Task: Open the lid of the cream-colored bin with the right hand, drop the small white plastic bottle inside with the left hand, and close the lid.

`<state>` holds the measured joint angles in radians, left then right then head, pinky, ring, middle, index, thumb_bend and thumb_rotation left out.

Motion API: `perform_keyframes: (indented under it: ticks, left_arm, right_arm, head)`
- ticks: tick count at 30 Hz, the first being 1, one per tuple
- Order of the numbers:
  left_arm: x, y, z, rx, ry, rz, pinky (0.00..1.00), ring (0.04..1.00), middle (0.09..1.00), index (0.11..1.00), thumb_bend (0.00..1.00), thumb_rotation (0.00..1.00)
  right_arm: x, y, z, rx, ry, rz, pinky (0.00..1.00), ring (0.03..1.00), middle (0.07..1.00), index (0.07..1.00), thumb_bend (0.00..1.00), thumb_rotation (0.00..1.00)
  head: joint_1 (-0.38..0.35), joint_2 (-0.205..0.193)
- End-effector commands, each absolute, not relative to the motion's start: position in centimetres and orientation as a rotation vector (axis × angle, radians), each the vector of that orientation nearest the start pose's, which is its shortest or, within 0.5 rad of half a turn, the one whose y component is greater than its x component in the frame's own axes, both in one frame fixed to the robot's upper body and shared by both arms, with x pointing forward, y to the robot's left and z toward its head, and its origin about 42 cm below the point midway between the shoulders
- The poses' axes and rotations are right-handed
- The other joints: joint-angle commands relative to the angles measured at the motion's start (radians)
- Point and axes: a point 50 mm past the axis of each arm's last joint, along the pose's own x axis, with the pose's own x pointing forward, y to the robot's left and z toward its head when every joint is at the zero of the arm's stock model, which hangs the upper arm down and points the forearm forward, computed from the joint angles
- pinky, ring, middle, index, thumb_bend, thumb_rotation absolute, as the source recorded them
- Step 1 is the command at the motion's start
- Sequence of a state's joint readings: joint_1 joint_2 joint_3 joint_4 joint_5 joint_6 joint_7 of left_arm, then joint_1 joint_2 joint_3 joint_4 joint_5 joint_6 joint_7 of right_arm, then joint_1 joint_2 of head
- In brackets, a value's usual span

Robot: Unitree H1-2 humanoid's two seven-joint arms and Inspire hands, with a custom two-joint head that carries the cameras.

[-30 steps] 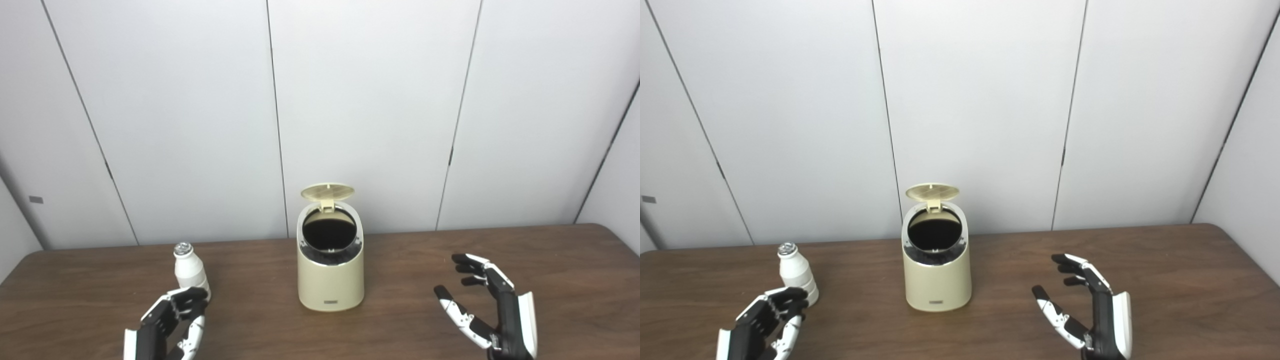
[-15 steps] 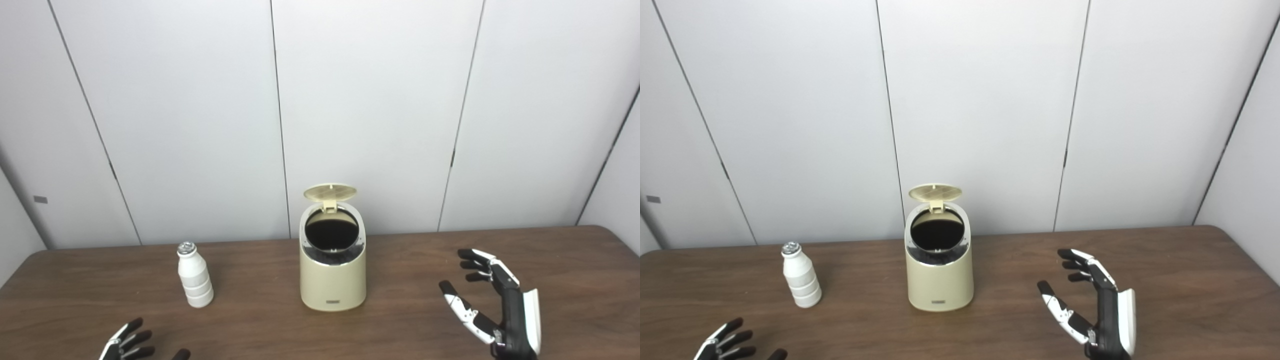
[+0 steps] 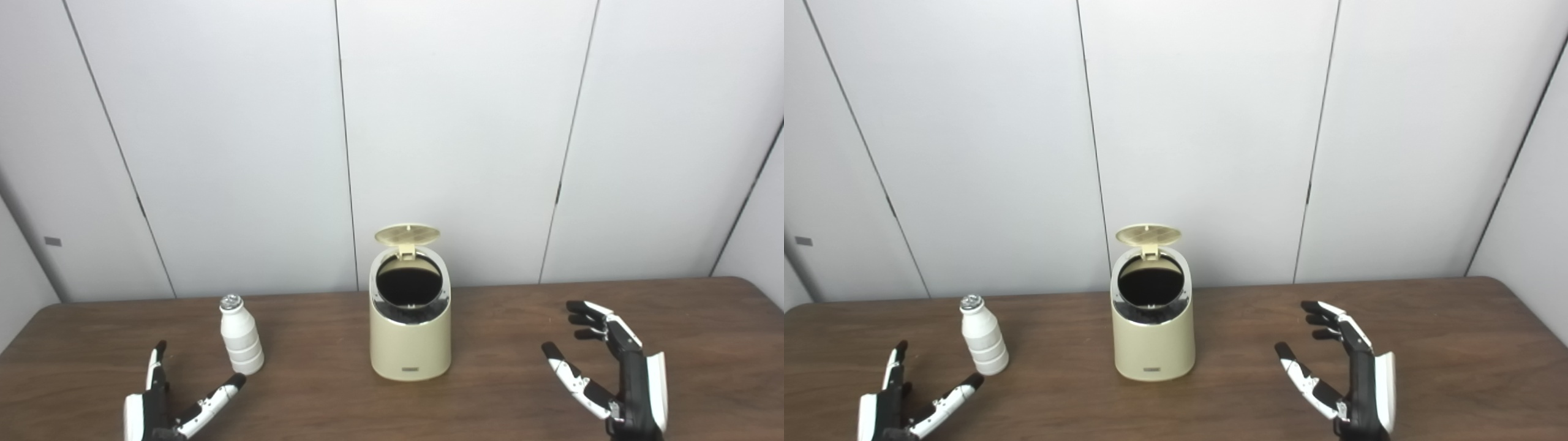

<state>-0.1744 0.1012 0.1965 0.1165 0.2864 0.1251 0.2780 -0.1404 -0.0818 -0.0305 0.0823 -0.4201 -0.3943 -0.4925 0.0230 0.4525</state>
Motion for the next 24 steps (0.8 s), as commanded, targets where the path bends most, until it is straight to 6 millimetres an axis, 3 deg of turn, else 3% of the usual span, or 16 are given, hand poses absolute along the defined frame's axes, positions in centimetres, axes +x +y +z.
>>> perform_keyframes:
  ticks: [1,10,14,24]
  left_arm:
    - [34.8,30.1,11.8,0.39,0.076,0.42,0.86,0.972,0.998,1.0,1.0,0.31]
    - [38.3,29.1,12.6,0.473,0.106,0.357,0.76,0.899,0.943,0.968,1.0,0.27]
    - [39.4,29.1,13.2,0.492,0.106,0.349,0.73,0.873,0.926,0.943,1.0,0.3]
    - [39.9,27.6,13.6,0.46,0.094,0.312,0.67,0.79,0.831,0.863,1.0,0.3]
  right_arm:
    - [31.3,-25.8,12.9,-0.419,-0.521,-0.37,0.55,0.654,0.692,0.661,0.3,0.19]
    - [31.6,-26.9,12.7,-0.441,-0.501,-0.37,0.55,0.65,0.691,0.669,0.31,0.13]
    - [31.7,-27.1,12.8,-0.44,-0.494,-0.367,0.56,0.655,0.692,0.668,0.31,0.15]
    - [31.9,-28.3,12.7,-0.457,-0.481,-0.378,0.58,0.662,0.692,0.665,0.31,0.13]
  head:
    - [0.009,0.001]
    - [0.094,0.006]
    - [0.121,0.004]
    - [0.187,0.001]
